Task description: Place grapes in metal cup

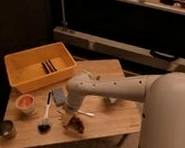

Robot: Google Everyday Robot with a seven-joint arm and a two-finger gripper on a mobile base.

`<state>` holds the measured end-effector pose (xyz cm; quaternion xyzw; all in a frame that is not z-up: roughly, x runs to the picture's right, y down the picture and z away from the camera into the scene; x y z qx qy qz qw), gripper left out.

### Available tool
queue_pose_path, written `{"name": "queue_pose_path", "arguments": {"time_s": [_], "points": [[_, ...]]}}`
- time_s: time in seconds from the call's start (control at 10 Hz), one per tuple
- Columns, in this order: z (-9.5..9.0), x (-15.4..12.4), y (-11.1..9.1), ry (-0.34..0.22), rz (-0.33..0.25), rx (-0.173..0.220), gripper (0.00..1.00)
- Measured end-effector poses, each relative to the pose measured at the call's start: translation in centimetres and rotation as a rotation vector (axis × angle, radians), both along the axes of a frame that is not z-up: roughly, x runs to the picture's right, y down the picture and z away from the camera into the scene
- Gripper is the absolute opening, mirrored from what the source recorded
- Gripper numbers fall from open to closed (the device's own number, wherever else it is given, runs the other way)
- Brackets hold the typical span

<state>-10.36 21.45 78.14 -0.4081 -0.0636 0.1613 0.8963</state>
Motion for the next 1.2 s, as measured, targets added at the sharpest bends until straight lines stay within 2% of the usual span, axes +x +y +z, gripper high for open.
{"name": "queue_pose_path", "arguments": {"time_s": [0.3, 0.4, 0.5, 0.6, 0.7, 0.9, 1.2], "points": [[1.5, -1.6, 2.5, -0.067, -0.05, -0.047, 0.26], [1.6, -2.2, 3.0, -0.092, -0.067, -0.057, 0.14], [1.4, -2.4, 3.0, -0.104, -0.071, -0.062, 0.06], [0.9, -2.2, 2.7, -0.126, -0.051, -0.069, 0.01], [0.0, -2.2, 2.0, -0.157, -0.021, -0.064, 0.0], [-3.1, -2.6, -0.3, -0.228, 0.028, -0.035, 0.0], [-9.8, -4.4, -4.8, -0.365, 0.071, 0.009, 0.0]]}}
